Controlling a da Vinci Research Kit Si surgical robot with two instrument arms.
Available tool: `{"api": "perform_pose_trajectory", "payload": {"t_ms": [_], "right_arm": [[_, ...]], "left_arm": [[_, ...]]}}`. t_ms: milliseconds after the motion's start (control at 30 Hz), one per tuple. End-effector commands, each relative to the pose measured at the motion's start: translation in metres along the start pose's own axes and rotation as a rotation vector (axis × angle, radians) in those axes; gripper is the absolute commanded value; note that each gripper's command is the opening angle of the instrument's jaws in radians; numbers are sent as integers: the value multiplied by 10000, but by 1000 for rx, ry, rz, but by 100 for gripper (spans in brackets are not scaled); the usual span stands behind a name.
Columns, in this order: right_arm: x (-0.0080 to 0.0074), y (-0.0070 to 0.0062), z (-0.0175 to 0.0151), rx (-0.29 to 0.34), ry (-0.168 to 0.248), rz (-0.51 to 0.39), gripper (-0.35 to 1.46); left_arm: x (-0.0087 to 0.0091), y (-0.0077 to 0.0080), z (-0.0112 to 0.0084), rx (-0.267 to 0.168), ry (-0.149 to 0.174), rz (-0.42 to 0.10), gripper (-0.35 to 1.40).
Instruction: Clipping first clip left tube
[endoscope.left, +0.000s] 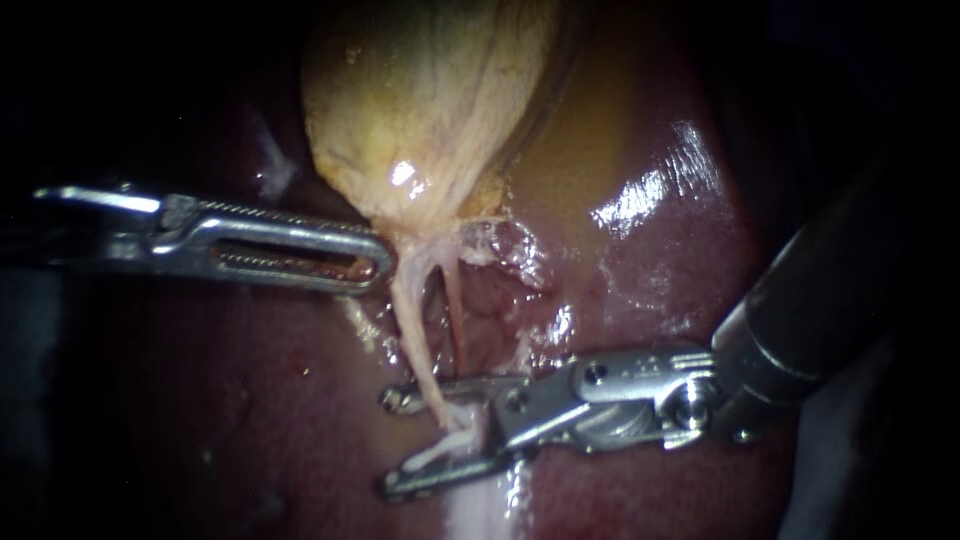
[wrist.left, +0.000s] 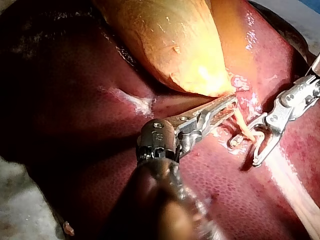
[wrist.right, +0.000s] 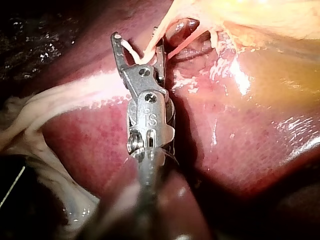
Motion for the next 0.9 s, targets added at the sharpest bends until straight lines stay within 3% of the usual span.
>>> {"api": "perform_pose_trajectory", "payload": {"t_ms": [33,133,267,600,900], "right_arm": [[1,0,0,-1,0,5,28],[-1,3,-2,2,0,22,9],[-3,5,-7,4,2,80,-35],[-8,7,-11,0,-26,128,-35],[-8,8,-11,-1,-26,134,-35]], "left_arm": [[0,0,1,0,0,0,-35],[0,0,1,0,0,0,-35],[0,0,1,0,1,0,-35],[0,-2,1,0,0,1,-35],[1,-4,2,0,0,1,-35]]}}
